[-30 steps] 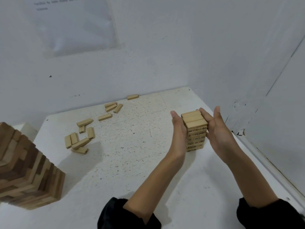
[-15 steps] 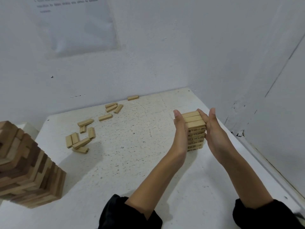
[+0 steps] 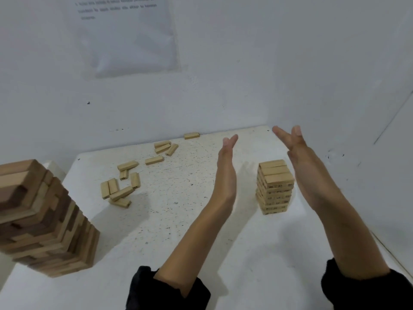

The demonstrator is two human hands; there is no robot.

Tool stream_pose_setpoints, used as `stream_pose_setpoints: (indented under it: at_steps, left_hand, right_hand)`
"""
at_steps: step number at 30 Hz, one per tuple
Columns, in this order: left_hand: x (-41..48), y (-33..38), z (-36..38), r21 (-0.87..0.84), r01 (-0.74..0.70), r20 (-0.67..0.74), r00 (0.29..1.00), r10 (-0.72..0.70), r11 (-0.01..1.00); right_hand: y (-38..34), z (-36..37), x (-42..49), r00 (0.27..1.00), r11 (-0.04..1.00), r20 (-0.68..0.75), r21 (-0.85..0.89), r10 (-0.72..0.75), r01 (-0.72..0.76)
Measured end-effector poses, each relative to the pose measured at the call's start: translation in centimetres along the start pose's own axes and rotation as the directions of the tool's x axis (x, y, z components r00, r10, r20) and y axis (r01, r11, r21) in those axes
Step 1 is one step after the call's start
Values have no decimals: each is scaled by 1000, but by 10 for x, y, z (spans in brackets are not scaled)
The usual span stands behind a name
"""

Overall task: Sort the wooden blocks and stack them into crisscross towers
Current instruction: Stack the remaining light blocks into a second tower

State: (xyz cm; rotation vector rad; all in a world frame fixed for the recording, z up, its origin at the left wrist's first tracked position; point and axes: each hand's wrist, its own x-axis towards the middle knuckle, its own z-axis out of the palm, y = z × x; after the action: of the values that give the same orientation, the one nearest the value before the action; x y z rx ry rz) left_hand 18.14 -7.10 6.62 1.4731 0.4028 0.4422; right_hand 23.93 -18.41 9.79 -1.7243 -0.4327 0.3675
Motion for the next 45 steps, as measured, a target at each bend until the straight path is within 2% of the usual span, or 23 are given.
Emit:
stream_pose_setpoints:
  at_steps: [5,9,11,14,16,18,23,30,32,37,41,43,45]
  left_hand:
    - [26,2,-41,71,-185,-99,976,192,980]
    - [66,-22,-82,319,-334,-228,881,414,887]
    - [90,-45,-105,475,-271,-255,868,426,837]
    - [116,-80,-133,645,-78,-334,865,373,760]
    - [127,-96,-144,727,-43,-341,844,414,686]
    - [137,-102,-151,781,-22,-326,837,439,624]
    - [161,-108,-166,868,38,-289,850,441,495]
    - [185,-114,-178,898,94,-274,884,379,429]
    - [185,-116,-178,898,106,-281,885,370,428]
    - [183,-117,-178,867,94,-311,870,383,490]
    - [182,-112,-183,797,76,-337,879,338,599]
    - [181,-102,-189,734,86,-351,897,268,674]
    - [178,-97,-196,679,51,-344,903,256,732]
  right_hand:
    - [-6,53,17,991,996,108,51,-82,77]
    - [23,114,49,980,993,156,10,-122,122]
    - [47,142,69,975,983,191,-120,-113,138]
    - [85,171,103,977,917,193,-367,-91,158]
    - [101,180,125,979,790,168,-582,-114,192]
    - [106,186,147,977,677,137,-704,-166,214]
    - [102,203,197,965,600,103,-766,-242,233]
    - [112,214,221,946,520,105,-814,-307,259]
    - [114,213,222,937,531,97,-802,-335,273]
    - [114,212,223,919,650,25,-699,-392,296]
    - [114,210,222,906,659,-7,-689,-422,302]
    - [114,210,221,892,649,27,-676,-450,348]
    - [115,210,220,879,586,148,-694,-452,418]
